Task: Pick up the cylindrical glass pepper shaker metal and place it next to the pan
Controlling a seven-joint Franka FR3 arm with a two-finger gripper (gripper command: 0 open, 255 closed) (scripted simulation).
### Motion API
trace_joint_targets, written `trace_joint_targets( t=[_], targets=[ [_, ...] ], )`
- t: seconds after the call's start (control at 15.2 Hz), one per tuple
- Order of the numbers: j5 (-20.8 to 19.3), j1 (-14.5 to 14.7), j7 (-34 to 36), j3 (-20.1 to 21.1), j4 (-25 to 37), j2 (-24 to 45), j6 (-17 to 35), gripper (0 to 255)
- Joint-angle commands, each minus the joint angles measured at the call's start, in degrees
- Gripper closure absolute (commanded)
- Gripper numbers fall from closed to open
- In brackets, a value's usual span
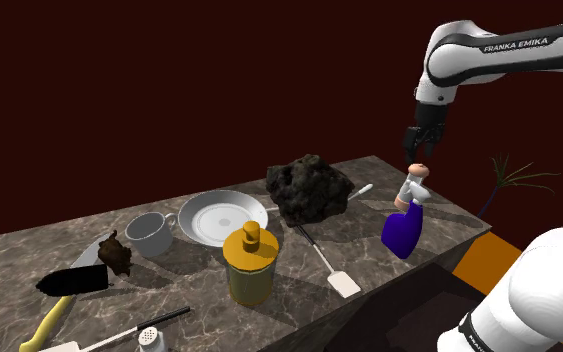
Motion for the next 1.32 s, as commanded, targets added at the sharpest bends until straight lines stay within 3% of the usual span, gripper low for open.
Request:
trace_joint_targets(
  t=[0.0,0.4,0.86,1.25],
  targets=[
    [-0.3,-0.3,-2.6,-2.2,1.9,3.7,1.6,0],
    [1.0,-1.3,-10.8,-8.2,8.6,15.6,6.0,0],
    [6.4,-3.9,-20.8,-12.8,18.9,30.9,9.1,0],
    [6.7,-4.3,-21.0,-12.9,15.1,31.8,13.7,0]
  ],
)
